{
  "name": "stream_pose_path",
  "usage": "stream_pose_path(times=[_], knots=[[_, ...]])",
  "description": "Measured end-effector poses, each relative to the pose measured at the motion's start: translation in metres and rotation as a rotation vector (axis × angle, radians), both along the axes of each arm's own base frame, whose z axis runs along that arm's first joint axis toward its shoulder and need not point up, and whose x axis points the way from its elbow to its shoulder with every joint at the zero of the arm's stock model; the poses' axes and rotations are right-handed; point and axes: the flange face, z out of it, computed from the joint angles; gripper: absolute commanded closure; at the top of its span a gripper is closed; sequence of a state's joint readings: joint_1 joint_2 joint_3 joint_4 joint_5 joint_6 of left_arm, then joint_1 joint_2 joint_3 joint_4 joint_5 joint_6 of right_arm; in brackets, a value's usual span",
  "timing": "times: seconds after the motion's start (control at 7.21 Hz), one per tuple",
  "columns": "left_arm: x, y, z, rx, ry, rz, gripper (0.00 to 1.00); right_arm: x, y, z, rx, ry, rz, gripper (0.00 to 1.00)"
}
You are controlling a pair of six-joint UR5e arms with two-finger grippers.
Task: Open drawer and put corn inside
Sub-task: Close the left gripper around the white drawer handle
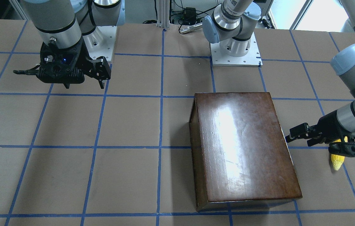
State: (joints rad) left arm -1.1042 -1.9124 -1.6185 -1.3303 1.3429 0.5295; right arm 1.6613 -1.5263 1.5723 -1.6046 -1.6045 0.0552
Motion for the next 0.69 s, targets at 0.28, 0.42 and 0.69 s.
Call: stream_pose_path(times=[0.28,0.42,0.69], knots=[[-0.0035,-0.0002,0.0023,-0.009,0.013,0.011,0.0,0.0,0.0,0.0,0.0,0.0,0.0,0.0],[-0.0055,-0.0007,-0.0004,-0.007,0.022,0.012,0.0,0.0,0.0,0.0,0.0,0.0,0.0,0.0],[-0.0066,-0.0019,-0.0068,0.001,0.031,0.012,0.0,0.0,0.0,0.0,0.0,0.0,0.0,0.0]])
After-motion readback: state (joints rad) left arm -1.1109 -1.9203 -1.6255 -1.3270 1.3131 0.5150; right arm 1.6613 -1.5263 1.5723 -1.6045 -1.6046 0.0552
